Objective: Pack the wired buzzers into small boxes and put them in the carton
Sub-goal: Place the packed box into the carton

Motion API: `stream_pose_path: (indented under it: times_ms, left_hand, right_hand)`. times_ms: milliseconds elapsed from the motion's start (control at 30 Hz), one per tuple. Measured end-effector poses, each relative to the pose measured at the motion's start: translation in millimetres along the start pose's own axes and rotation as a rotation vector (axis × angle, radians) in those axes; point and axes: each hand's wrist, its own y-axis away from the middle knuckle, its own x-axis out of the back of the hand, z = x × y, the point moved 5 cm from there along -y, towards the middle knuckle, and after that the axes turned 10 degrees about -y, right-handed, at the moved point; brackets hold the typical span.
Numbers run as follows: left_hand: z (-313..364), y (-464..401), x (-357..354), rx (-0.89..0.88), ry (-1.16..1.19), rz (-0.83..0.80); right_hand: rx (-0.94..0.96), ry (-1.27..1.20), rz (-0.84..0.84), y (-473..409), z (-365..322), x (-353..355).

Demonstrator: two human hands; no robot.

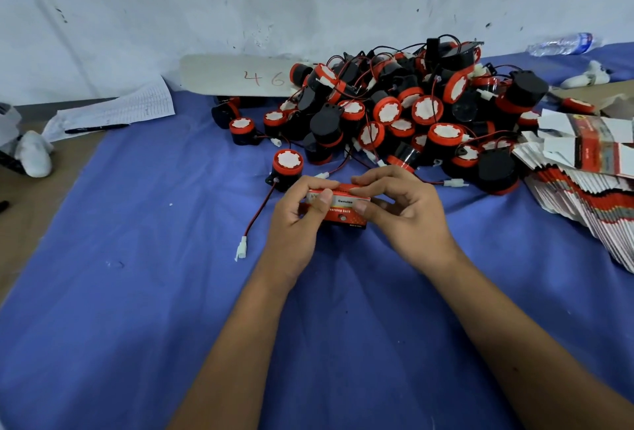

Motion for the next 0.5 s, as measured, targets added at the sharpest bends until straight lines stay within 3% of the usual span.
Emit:
stream_pose_path:
  times_ms: [233,500]
  left_hand:
    - [4,1,2,0.028,-0.023,0.026]
    - [17,6,-3,-0.025,-0.131,0.069]
  right_hand:
    - [-0.076,0.006,-0.076,1,4,-6]
    - [-0.103,0.003,-0.021,5,-12,1]
